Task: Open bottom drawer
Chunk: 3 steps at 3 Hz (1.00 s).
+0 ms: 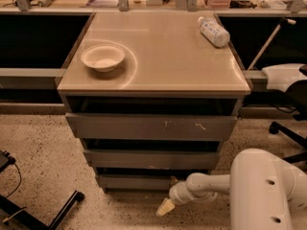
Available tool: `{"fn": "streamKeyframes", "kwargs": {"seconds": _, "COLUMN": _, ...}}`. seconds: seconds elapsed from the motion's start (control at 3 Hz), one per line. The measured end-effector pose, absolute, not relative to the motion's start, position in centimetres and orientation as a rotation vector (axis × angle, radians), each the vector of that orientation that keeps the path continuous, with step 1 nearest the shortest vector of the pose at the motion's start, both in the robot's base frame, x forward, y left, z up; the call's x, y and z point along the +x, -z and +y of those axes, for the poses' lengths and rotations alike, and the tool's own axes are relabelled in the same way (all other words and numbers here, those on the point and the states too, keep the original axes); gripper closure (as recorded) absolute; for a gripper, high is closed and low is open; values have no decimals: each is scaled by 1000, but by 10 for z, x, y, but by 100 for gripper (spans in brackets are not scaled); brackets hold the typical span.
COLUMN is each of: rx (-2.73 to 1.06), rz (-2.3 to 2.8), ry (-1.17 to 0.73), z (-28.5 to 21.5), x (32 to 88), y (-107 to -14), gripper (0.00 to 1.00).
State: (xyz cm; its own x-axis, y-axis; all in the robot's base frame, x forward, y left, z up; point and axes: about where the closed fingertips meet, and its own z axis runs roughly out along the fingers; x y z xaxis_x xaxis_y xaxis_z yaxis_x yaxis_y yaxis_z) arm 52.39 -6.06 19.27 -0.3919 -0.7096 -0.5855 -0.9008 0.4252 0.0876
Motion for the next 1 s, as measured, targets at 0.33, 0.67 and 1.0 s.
{"fn": "streamKeyframes", "kwargs": {"seconds": 0.33, "rx": -1351, "rz": 2214, "ry": -575, "z": -60, "x": 526, "y": -196, "gripper": 0}}
{"fn": "streamKeyframes", "kwargs": {"seconds": 0.67, "rx": -1315, "rz": 2107, "ry": -625, "z": -48, "x": 546, "y": -235, "gripper": 0}}
{"fn": "streamKeyframes", "kwargs": {"seconds": 1.0, "rx": -1311, "rz": 2122, "ry": -625, "z": -47, "x": 543, "y": -229, "gripper": 0}}
